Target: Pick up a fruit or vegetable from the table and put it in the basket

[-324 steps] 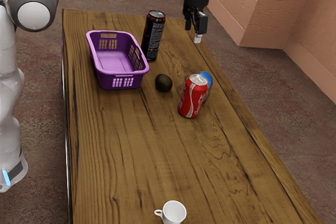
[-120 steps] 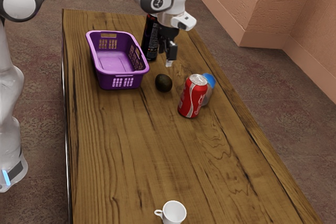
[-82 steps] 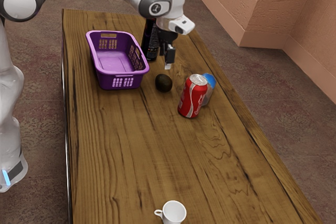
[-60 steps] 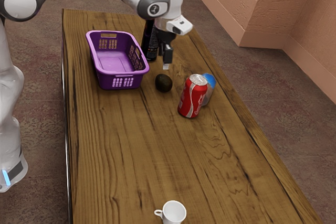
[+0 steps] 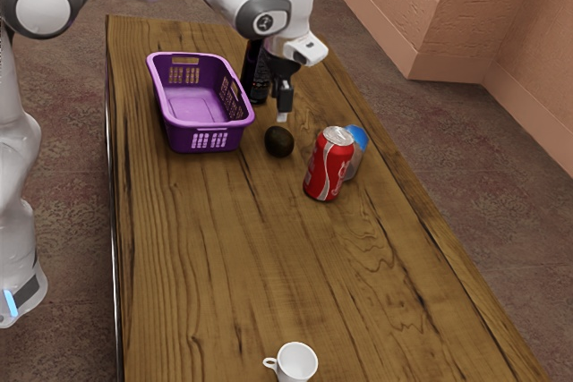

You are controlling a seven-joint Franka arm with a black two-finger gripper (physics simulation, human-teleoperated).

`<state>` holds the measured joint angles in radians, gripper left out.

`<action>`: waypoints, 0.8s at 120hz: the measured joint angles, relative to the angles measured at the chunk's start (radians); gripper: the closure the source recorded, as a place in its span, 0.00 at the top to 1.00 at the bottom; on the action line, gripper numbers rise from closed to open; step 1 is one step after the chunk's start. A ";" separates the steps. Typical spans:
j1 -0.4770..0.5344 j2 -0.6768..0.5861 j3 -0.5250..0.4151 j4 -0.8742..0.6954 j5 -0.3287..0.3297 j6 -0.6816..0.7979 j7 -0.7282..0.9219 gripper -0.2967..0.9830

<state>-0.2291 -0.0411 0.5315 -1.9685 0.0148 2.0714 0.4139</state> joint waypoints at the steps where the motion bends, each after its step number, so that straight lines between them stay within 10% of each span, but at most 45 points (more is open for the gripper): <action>1: 0.000 0.001 0.000 0.000 0.000 0.001 0.001 0.77; 96: -0.001 0.071 -0.008 -0.002 -0.010 0.055 0.043 0.77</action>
<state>-0.2300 0.0299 0.5238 -1.9705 0.0052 2.1263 0.4566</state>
